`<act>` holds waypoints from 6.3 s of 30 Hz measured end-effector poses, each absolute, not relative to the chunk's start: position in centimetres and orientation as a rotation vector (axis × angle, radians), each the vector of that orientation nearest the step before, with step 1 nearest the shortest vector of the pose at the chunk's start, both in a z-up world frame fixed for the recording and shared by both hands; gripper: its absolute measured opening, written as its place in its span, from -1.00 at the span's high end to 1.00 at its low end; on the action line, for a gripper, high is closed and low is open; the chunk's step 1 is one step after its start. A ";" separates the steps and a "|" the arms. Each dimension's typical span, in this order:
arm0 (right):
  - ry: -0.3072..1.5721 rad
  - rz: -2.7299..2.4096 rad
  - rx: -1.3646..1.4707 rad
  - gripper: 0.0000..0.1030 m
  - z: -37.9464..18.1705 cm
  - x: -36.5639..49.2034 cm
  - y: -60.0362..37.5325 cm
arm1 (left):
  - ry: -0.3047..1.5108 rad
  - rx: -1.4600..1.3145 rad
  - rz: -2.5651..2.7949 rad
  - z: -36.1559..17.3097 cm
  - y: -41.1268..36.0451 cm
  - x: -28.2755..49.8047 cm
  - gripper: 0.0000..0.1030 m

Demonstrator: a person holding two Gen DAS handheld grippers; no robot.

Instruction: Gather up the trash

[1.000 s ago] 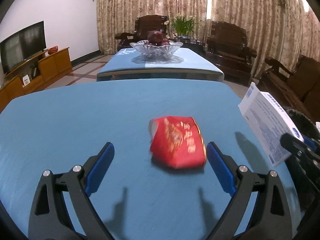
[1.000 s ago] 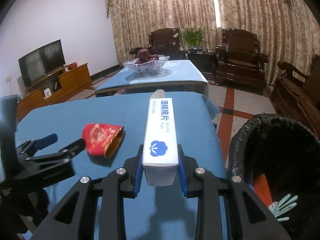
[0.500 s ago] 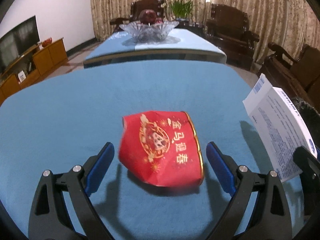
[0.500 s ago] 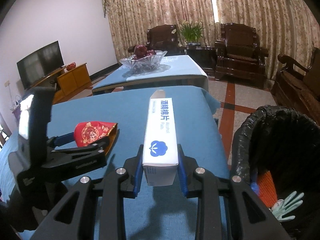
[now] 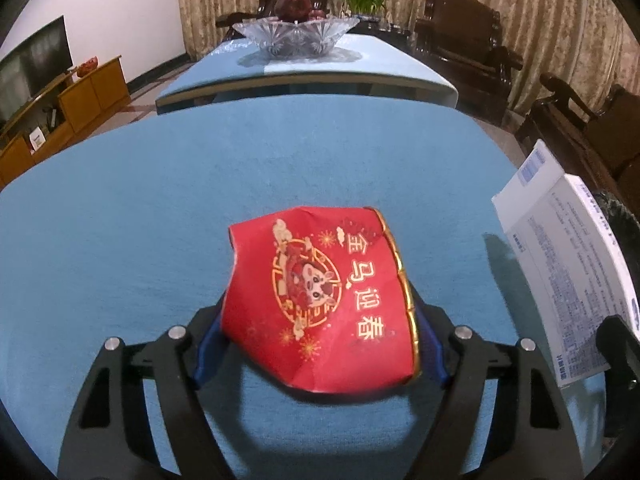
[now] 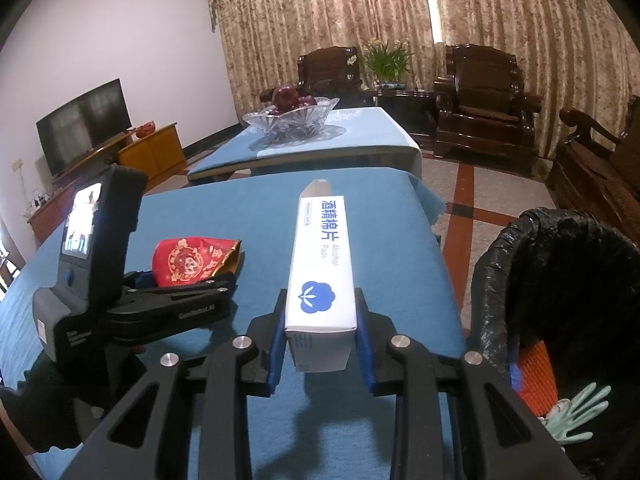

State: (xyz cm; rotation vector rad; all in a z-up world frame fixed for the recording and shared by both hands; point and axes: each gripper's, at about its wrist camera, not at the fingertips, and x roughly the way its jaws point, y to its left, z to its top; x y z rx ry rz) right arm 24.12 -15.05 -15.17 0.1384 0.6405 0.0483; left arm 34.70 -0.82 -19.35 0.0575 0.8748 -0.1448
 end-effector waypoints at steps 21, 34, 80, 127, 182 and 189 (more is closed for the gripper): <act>0.612 0.039 0.112 0.42 -12.6 21.3 -14.3 | 0.726 0.066 -0.173 -13.8 0.1 24.6 -0.44; 0.556 0.054 0.116 0.42 -9.2 15.7 -15.1 | 0.666 0.040 -0.204 -9.8 1.0 18.4 -0.44; 0.535 -0.391 0.165 -0.32 -11.4 9.6 -39.4 | 0.638 0.118 -0.673 -11.1 -25.7 20.8 -0.75; 0.459 -0.183 0.126 -0.88 -1.0 5.9 -25.2 | 0.551 0.095 -0.372 -2.5 -5.8 11.6 -0.90; 0.447 -0.149 0.112 -0.88 -0.1 5.4 -24.2 | 0.512 0.093 -0.354 -0.6 -4.9 10.5 -0.90; 0.449 -0.150 0.112 -0.88 -0.2 5.4 -24.1 | 0.512 0.093 -0.354 -0.5 -4.9 10.4 -0.90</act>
